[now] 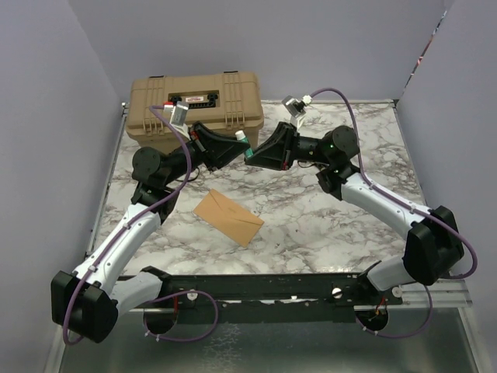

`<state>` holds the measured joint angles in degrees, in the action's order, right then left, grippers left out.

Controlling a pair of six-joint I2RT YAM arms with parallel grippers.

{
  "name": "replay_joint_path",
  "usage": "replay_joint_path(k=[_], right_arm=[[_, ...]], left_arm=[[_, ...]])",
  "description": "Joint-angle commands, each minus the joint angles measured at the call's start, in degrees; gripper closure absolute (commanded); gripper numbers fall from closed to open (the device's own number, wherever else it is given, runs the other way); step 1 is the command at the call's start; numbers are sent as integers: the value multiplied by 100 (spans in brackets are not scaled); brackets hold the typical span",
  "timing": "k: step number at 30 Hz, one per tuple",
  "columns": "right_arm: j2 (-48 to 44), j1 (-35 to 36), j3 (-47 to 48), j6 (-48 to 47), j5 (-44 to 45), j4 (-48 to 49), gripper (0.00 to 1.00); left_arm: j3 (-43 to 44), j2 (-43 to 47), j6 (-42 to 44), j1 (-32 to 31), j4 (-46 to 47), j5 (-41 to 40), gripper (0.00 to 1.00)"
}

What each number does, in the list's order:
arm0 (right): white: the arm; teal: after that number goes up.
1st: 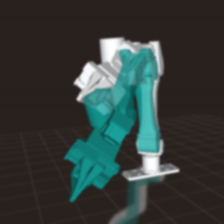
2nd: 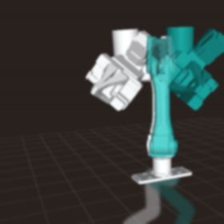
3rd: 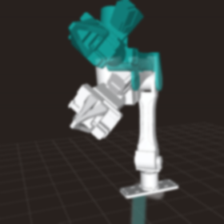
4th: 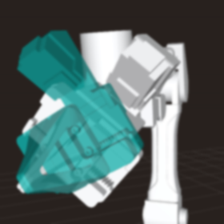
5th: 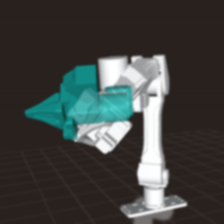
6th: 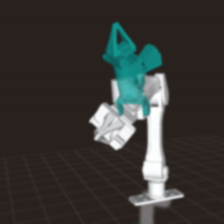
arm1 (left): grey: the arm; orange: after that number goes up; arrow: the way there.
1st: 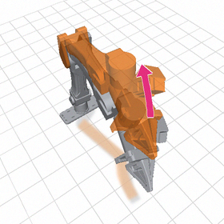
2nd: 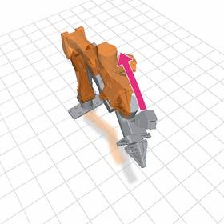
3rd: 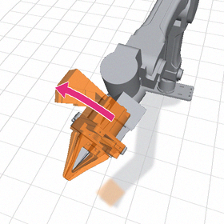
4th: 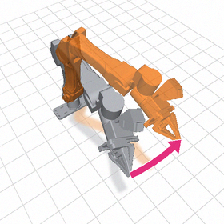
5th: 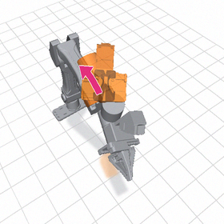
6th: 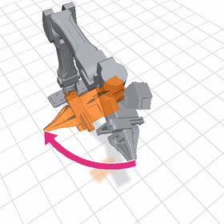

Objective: Place the letter into the envelope and seal it

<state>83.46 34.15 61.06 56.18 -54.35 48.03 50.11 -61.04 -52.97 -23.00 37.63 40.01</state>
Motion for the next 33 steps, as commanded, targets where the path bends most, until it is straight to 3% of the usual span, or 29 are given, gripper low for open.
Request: replay_joint_path(k=[1, 3, 5, 7, 10, 16, 19, 21, 24, 27, 31, 33], right_arm=[[48, 21, 242, -306, 178, -361, 91], [-12, 33, 402, -864, 340, -1082, 99], [-88, 87, 609, -2034, 759, -2205, 99], [-100, 189, 857, -3116, 1466, -3445, 100], [-26, 496, 1103, -4528, 2977, -4364, 99], [362, 1357, 1105, -6531, 6229, -4035, 100], [997, 1978, 1527, -7437, 8894, -3603, 100], [1301, 2177, 1611, -7878, 10005, -3083, 100], [1282, 2221, 1754, -7575, 10088, -3291, 100], [1028, 2219, 1932, -6822, 9037, -4072, 96], [647, 1841, 2292, -5456, 6405, -5441, 47], [423, 1485, 2166, -4978, 5027, -5556, 34]], left_arm=[[-92, 21, -27, 2, 184, -89, 100], [-140, 34, -50, 5, 152, -293, 100], [-217, 87, -40, 1, 31, -667, 100], [-338, 216, -41, -1, -53, -1156, 100], [-428, 404, 132, -3, -199, -1739, 100], [-383, 355, 306, -2, -354, -2175, 100], [-335, 291, 336, -13, -520, -2481, 100], [-271, 285, 385, -16, -719, -2790, 100], [-168, 249, 452, -13, -906, -3114, 100], [-59, 131, 533, -20, -945, -3127, 100], [58, -22, 797, -11, -940, -2810, 100], [105, -73, 981, -14, -941, -2530, 100]])
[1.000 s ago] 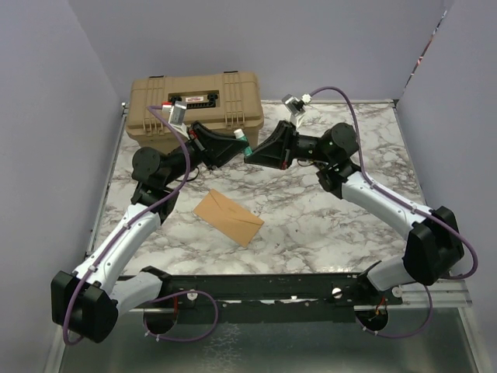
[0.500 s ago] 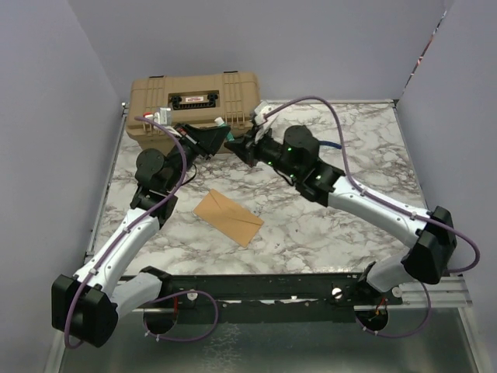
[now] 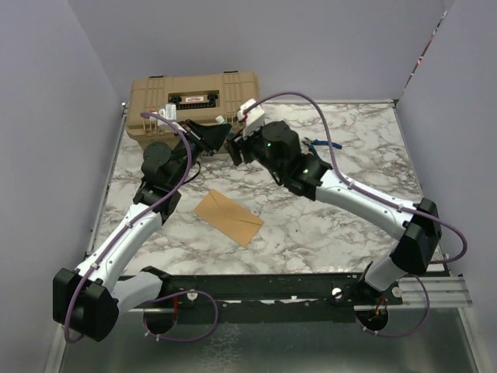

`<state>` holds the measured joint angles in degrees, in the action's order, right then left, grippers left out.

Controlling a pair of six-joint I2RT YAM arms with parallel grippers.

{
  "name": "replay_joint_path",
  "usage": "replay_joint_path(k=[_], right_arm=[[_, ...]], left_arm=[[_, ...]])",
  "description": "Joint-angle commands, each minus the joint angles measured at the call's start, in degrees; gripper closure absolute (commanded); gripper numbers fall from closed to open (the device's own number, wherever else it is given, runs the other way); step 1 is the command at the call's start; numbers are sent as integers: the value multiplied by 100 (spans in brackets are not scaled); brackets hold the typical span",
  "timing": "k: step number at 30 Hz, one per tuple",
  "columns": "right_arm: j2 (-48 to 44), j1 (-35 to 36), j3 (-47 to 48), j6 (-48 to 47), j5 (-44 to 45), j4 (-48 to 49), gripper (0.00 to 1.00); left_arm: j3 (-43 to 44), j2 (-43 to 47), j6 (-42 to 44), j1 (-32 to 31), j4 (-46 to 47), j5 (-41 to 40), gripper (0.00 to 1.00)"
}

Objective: Place the letter into the envelope and seal it

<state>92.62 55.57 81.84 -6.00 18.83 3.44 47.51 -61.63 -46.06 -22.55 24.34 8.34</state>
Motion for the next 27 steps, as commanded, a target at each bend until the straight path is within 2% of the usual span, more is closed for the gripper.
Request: replay_joint_path(k=[1, 4, 7, 10, 14, 22, 27], right_arm=[[-597, -813, -16, 1403, -2805, -1073, 31], [-932, -1218, -397, 1722, -3947, -901, 27], [-1341, -1588, -872, 1861, -5014, -434, 28], [-1515, -1817, -1080, 1946, -6138, 66, 34], [-1406, -1855, -898, 1850, -7005, 68, 41], [-1322, -1861, -630, 2057, -7088, 328, 54], [-1418, -1887, -631, 2254, -6718, 570, 57]], left_arm=[[391, -42, 348, -55, 380, 793, 100], [460, -92, 449, -48, 503, 1280, 100], [494, -128, 588, -53, 844, 1968, 100], [552, -139, 763, -49, 1148, 2581, 100], [722, -156, 1032, -49, 1196, 3007, 100], [1057, -313, 1080, -51, 1196, 3613, 100], [1095, -283, 988, -53, 1205, 3684, 100]])
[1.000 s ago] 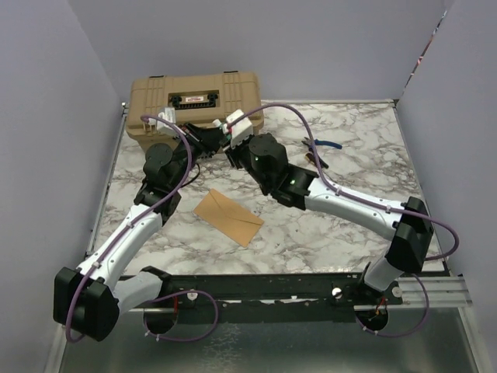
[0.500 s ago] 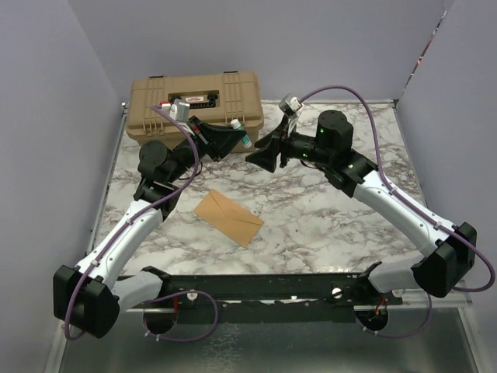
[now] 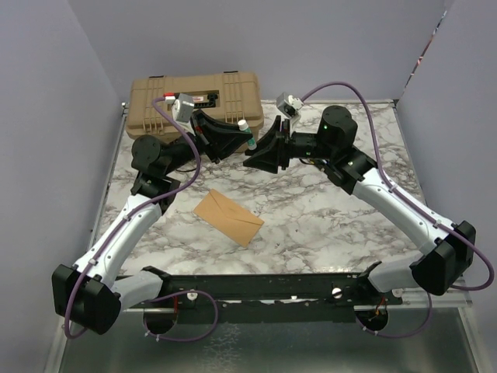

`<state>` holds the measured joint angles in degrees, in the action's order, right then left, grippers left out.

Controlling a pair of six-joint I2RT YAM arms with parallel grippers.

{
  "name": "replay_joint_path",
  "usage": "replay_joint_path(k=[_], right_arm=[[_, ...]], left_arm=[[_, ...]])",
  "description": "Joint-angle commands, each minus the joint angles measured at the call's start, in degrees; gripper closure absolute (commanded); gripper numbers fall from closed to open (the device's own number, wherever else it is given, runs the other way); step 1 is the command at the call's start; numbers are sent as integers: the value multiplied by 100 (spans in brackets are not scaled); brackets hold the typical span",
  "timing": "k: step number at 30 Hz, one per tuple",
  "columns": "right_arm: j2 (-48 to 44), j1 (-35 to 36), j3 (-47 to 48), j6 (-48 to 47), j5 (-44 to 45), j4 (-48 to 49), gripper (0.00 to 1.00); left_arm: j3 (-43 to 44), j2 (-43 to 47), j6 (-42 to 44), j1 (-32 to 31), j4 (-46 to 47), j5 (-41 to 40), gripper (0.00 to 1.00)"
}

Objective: Place the letter into the envelope and seal it

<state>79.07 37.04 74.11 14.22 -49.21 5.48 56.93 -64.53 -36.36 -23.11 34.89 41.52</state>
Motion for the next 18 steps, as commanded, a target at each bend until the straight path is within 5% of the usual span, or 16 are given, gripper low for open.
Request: replay_joint_path(k=[1, 12, 18], right_arm=[[-86, -44, 121, 291, 165, 443, 57], [38, -70, 174, 621, 122, 833, 54], [134, -65, 218, 812, -25, 994, 91]], left_arm=[[144, 20, 9, 8, 149, 370, 100], [126, 63, -190, 6, 158, 399, 100], [142, 65, -380, 9, 158, 310, 100]])
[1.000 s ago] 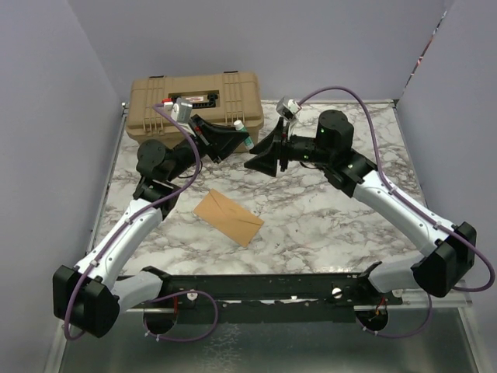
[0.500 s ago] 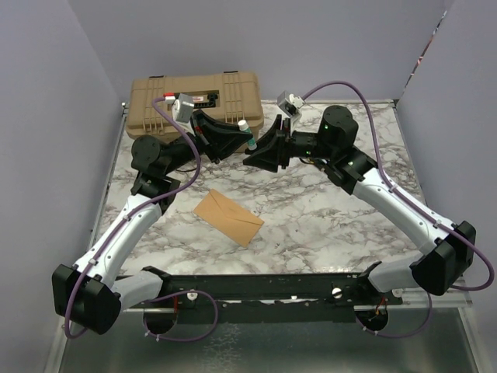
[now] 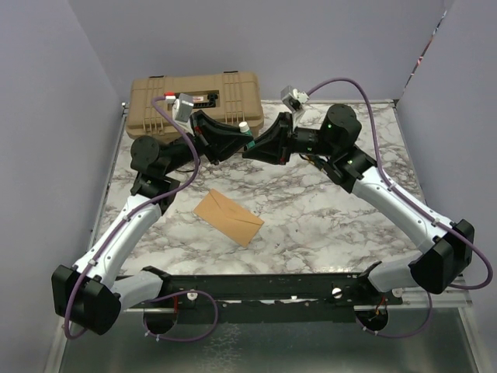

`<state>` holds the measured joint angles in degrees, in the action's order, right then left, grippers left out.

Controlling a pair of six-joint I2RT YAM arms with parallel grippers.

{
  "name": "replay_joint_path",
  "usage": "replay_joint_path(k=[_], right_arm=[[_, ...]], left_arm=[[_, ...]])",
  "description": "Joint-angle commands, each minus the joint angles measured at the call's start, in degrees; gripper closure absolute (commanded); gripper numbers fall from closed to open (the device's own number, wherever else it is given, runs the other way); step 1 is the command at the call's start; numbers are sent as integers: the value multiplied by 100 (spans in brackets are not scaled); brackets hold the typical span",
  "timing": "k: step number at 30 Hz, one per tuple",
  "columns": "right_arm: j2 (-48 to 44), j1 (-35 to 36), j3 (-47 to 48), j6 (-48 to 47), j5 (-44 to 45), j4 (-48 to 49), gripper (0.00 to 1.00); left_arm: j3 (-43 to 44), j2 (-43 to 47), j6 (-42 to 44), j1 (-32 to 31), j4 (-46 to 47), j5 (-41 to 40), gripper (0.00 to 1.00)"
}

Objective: Place the letter into the envelope and seal it

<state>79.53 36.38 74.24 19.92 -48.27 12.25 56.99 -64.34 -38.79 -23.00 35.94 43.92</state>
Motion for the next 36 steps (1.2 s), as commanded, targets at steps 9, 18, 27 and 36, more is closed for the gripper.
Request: replay_joint_path(k=[9, 18, 27, 36], right_arm=[[143, -3, -245, 1550, 40, 2005, 99], [409, -4, -299, 2466, -330, 2967, 99], [579, 0, -261, 2631, -561, 3086, 99], [507, -8, -44, 1719, -132, 1282, 57]], left_arm=[[-29, -42, -673, -5, 205, -233, 69], [-270, -131, -1021, -41, 777, -505, 64], [-250, -334, -1106, -73, 1037, -499, 65], [-452, -284, -832, -52, 958, -1166, 100]])
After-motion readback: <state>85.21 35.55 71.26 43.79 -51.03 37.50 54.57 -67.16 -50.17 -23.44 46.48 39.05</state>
